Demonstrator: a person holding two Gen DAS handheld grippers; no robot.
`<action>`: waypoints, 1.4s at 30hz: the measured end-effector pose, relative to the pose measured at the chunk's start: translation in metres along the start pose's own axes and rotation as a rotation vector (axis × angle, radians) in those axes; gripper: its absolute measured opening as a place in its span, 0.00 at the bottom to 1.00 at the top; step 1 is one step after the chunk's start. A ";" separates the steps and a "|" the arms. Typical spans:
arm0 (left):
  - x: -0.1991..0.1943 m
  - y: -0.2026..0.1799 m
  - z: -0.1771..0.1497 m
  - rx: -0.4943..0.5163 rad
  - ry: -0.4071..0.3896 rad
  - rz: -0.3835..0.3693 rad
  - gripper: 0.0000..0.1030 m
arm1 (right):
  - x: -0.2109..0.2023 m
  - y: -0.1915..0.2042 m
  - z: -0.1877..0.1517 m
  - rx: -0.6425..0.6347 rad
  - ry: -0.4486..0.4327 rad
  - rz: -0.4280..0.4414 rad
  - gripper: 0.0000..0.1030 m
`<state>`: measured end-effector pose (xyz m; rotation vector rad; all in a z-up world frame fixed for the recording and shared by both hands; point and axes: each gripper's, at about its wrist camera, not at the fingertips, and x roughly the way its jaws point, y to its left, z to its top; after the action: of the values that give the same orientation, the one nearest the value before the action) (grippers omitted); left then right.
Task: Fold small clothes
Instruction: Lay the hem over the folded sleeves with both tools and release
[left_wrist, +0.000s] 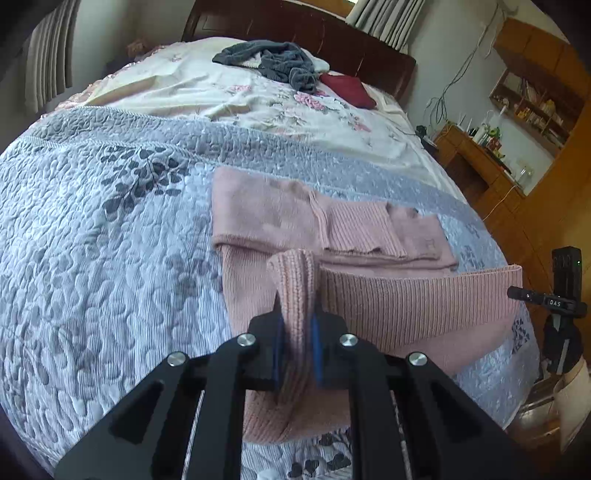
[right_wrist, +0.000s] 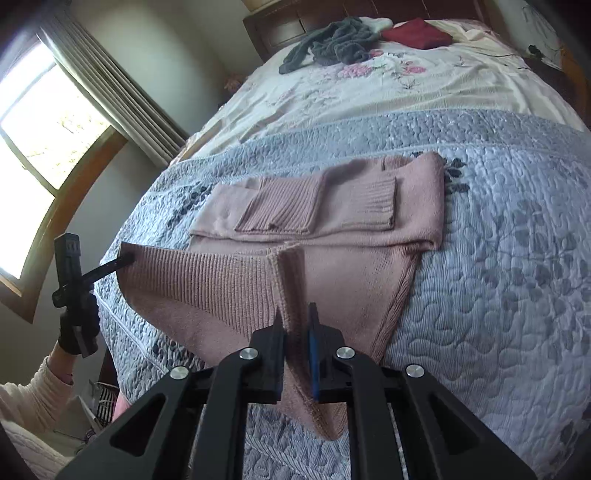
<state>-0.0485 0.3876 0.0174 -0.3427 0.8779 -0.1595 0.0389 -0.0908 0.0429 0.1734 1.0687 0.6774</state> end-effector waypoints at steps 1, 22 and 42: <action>0.003 0.000 0.009 -0.002 -0.011 -0.001 0.11 | -0.002 -0.001 0.008 0.002 -0.011 -0.006 0.10; 0.169 0.013 0.159 -0.063 -0.018 0.082 0.11 | 0.115 -0.086 0.167 0.123 0.002 -0.166 0.10; 0.185 0.049 0.140 -0.156 0.061 0.203 0.46 | 0.119 -0.114 0.128 0.190 0.054 -0.252 0.36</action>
<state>0.1766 0.4143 -0.0515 -0.3932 0.9824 0.0869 0.2322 -0.0869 -0.0342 0.1808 1.1836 0.3555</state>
